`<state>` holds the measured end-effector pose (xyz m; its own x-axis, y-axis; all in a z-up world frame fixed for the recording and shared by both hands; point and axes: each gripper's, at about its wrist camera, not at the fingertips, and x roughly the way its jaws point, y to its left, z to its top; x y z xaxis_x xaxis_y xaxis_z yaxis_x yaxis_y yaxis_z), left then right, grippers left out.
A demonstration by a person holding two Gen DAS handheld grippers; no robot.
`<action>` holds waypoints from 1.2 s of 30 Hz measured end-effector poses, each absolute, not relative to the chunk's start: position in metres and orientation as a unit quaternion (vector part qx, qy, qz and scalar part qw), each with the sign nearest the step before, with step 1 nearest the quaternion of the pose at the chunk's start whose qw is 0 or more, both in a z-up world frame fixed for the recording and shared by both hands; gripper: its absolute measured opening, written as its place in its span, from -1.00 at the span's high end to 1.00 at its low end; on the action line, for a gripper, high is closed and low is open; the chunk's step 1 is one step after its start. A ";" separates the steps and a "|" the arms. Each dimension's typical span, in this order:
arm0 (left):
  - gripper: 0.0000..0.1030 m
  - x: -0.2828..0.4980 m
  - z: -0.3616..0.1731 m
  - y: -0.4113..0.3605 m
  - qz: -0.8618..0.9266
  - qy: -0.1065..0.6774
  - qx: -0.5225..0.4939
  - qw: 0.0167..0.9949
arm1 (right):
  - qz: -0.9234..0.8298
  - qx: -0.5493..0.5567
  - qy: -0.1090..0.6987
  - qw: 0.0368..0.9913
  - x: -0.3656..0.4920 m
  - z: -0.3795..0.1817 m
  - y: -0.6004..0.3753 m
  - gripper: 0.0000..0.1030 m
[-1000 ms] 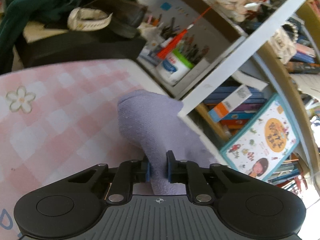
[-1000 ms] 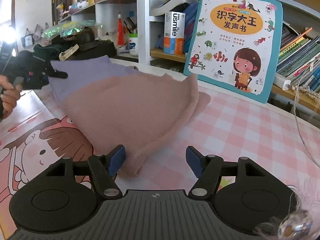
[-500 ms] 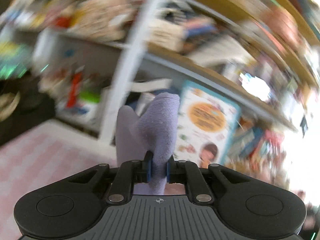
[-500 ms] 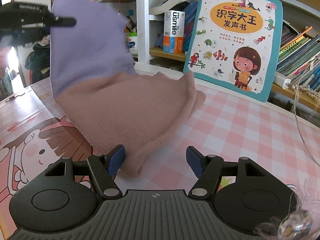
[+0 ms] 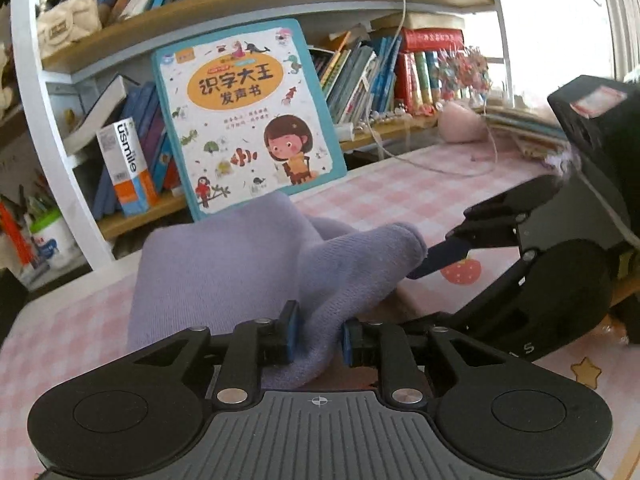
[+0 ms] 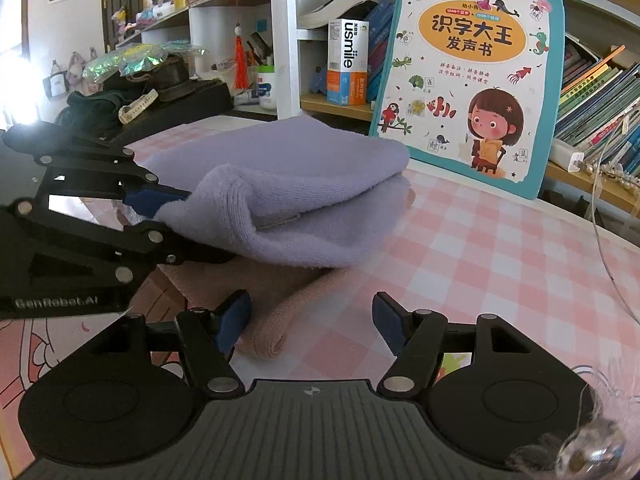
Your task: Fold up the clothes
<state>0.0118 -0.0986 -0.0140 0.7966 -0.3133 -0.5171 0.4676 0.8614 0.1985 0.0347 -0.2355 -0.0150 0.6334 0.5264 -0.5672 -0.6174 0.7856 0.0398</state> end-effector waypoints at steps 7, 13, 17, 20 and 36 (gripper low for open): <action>0.33 0.012 0.000 -0.092 -0.226 0.216 0.092 0.946 | 0.317 -0.081 0.286 0.901 0.035 -0.015 -0.235 -0.26; 0.47 0.018 0.012 -0.087 -0.217 0.193 0.033 0.956 | 0.317 -0.081 0.286 0.901 0.035 -0.015 -0.234 -0.26; 0.18 0.023 -0.004 -0.101 -0.233 0.244 0.062 0.939 | 0.317 -0.081 0.286 0.901 0.034 -0.015 -0.234 -0.27; -0.32 0.022 -0.004 -0.097 -0.259 0.262 0.036 0.929 | 0.317 -0.080 0.287 0.900 0.034 -0.016 -0.234 -0.27; -0.34 0.003 0.043 -0.005 -0.229 0.213 -0.087 0.946 | 0.311 -0.056 0.295 0.902 0.032 -0.016 -0.240 -0.31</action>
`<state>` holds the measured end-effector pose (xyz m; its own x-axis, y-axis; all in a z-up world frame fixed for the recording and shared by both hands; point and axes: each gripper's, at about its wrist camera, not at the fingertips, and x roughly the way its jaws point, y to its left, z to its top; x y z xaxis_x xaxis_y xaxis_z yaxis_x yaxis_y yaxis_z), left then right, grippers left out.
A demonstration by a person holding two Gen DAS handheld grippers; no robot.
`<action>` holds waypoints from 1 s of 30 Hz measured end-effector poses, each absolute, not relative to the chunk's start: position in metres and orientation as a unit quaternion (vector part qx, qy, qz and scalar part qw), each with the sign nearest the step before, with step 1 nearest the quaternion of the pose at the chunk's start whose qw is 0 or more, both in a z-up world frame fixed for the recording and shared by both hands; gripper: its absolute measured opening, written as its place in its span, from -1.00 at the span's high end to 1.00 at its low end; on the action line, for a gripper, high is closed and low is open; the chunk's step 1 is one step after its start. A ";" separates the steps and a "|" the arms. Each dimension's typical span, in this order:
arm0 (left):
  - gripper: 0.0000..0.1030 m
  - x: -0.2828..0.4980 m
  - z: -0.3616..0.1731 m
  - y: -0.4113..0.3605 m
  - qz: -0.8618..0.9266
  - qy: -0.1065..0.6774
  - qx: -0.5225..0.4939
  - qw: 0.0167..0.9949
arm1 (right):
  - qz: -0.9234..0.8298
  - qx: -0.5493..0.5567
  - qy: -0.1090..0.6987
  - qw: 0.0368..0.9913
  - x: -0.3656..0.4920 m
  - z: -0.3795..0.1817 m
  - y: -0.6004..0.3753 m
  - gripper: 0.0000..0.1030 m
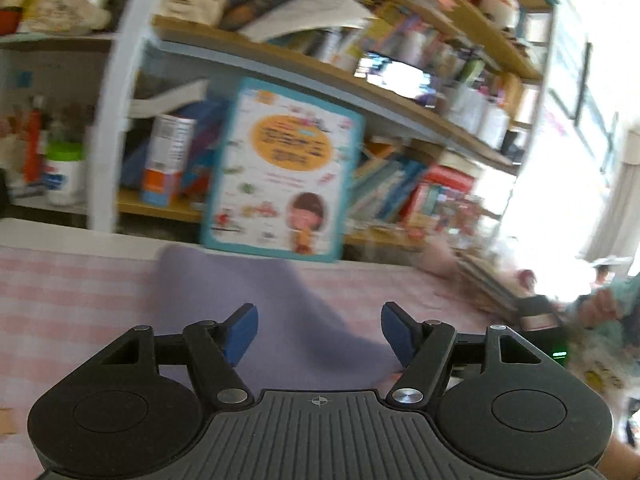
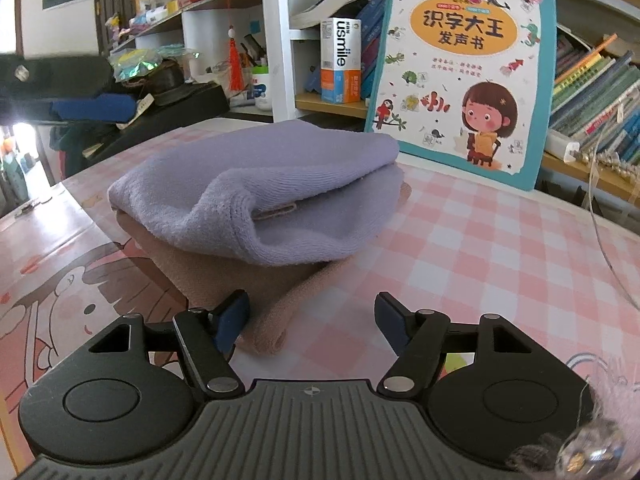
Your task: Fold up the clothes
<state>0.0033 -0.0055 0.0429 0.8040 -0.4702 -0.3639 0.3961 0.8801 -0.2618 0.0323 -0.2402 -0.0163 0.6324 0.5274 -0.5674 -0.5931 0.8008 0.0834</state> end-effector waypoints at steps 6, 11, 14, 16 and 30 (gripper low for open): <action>-0.34 0.030 0.027 0.007 -0.210 0.236 -0.061 0.947 | 0.304 -0.032 0.314 0.899 0.020 -0.013 -0.249 -0.40; -0.34 0.034 0.010 -0.005 -0.204 0.233 0.008 0.951 | 0.309 -0.025 0.312 0.898 -0.002 0.003 -0.259 -0.42; -0.35 0.025 0.006 -0.015 -0.201 0.221 0.057 0.953 | 0.324 0.027 0.304 0.895 -0.006 0.017 -0.267 -0.45; -0.35 0.020 0.005 -0.018 -0.202 0.210 0.081 0.953 | 0.336 0.077 0.304 0.888 -0.002 0.024 -0.269 -0.47; -0.34 0.019 -0.004 -0.002 -0.282 0.212 0.028 0.935 | 0.274 0.155 0.352 0.881 0.050 0.031 -0.230 0.11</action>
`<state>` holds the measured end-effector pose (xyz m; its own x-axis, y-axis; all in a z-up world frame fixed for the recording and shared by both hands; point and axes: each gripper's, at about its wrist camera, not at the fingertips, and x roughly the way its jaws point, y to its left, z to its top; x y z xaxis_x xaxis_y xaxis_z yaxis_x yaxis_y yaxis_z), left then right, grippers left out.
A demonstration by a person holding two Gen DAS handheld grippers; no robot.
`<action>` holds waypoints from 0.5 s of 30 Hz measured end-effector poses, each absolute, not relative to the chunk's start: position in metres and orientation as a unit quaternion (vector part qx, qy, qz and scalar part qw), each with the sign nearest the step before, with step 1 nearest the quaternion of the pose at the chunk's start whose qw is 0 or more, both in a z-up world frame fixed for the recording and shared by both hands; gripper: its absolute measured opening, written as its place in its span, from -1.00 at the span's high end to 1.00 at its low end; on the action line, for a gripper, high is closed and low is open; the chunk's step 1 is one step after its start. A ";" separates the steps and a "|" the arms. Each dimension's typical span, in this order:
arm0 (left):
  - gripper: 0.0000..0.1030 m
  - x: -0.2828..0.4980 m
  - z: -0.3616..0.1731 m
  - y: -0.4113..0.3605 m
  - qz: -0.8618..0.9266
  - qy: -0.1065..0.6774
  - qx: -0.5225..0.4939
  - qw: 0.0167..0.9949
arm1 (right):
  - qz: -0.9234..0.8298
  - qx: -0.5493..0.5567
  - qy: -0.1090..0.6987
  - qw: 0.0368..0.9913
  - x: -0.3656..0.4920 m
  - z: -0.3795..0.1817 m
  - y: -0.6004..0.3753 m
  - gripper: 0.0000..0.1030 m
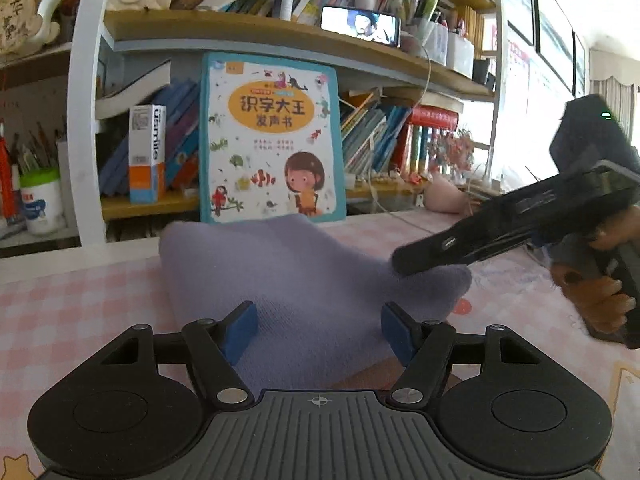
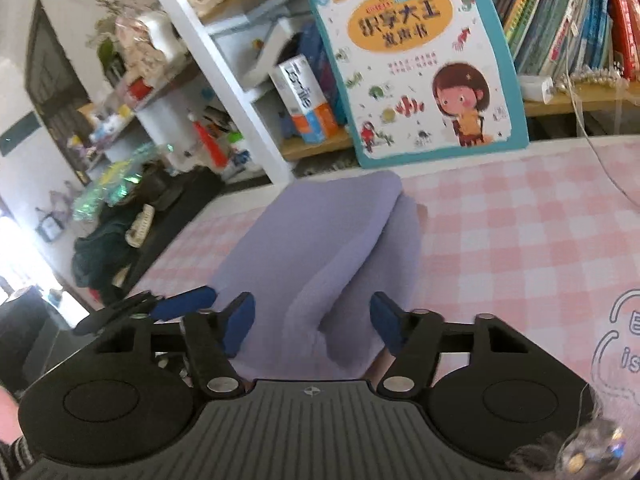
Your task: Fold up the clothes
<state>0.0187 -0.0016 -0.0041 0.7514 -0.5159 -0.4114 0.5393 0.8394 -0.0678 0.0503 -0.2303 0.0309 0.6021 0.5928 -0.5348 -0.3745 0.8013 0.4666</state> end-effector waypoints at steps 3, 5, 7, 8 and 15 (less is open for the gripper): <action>-0.34 0.017 -0.008 -0.001 -0.285 0.217 0.026 0.933 | 0.274 0.151 0.378 0.871 0.055 0.020 -0.222 0.71; -0.34 0.015 -0.009 -0.002 -0.285 0.216 0.030 0.933 | 0.281 0.150 0.377 0.870 0.052 0.021 -0.220 0.76; -0.34 0.014 -0.009 0.001 -0.288 0.217 0.021 0.933 | 0.292 0.154 0.352 0.876 0.041 0.030 -0.223 0.79; -0.34 0.015 -0.008 0.003 -0.290 0.219 0.011 0.932 | 0.297 0.156 0.340 0.878 0.036 0.035 -0.224 0.80; -0.35 0.017 -0.009 0.002 -0.299 0.230 -0.003 0.926 | 0.266 0.125 0.371 0.881 0.037 0.001 -0.224 0.80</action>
<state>0.0172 0.0020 -0.0085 0.7152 -0.5561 -0.4233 0.5532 0.8206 -0.1434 0.0370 -0.2236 0.0005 0.5832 0.5621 -0.5864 -0.3763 0.8268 0.4182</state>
